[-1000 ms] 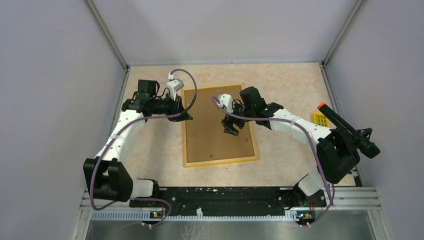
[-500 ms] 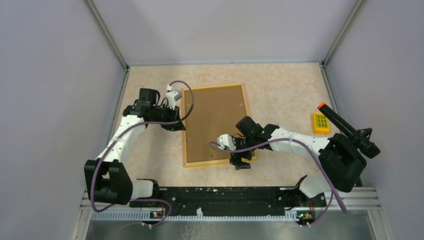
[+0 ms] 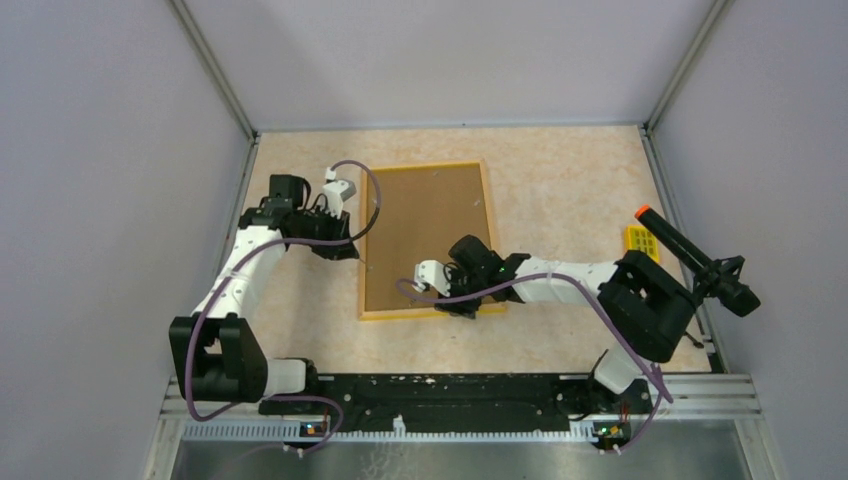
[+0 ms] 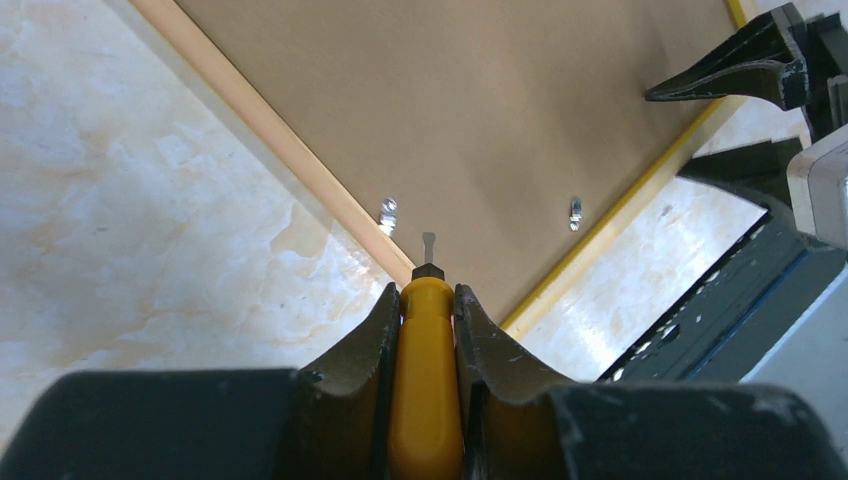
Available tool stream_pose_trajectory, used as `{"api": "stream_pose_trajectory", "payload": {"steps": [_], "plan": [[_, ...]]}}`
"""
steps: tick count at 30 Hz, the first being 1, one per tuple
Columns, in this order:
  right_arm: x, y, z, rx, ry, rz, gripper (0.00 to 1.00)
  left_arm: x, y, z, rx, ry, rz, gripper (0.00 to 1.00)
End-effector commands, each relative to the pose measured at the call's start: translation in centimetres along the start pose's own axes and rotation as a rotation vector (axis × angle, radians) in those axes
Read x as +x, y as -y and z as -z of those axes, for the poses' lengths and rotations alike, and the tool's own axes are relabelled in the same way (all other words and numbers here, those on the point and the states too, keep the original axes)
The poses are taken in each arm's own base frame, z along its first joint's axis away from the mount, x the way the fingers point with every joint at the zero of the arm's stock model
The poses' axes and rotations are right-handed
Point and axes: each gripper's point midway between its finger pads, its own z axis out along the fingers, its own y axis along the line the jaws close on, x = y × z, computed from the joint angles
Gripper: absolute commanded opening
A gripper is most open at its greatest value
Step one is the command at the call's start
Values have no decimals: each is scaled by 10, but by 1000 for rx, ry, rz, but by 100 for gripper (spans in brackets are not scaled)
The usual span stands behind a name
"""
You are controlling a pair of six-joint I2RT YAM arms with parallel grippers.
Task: Take the photo out of the frame
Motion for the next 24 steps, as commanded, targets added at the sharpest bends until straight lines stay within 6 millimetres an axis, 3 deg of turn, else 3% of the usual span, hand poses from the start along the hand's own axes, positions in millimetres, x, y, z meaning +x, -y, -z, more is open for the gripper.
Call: {"api": "stream_pose_trajectory", "payload": {"steps": [1,6,11,20,24], "plan": [[21,24,-20,124,-112,-90,44,-14,-19,7,-93,22,-102,0],[9,35,-26,141,-102,-104,36,-23,-39,3,-192,42,-106,0],[17,33,-27,134,-129,-89,29,-37,-56,-7,-248,44,-135,0],[22,34,-22,139,-162,-78,1,-54,-55,-32,-223,45,-192,0],[22,37,-25,141,-171,-85,0,-61,-58,-41,-237,47,-217,0]]}}
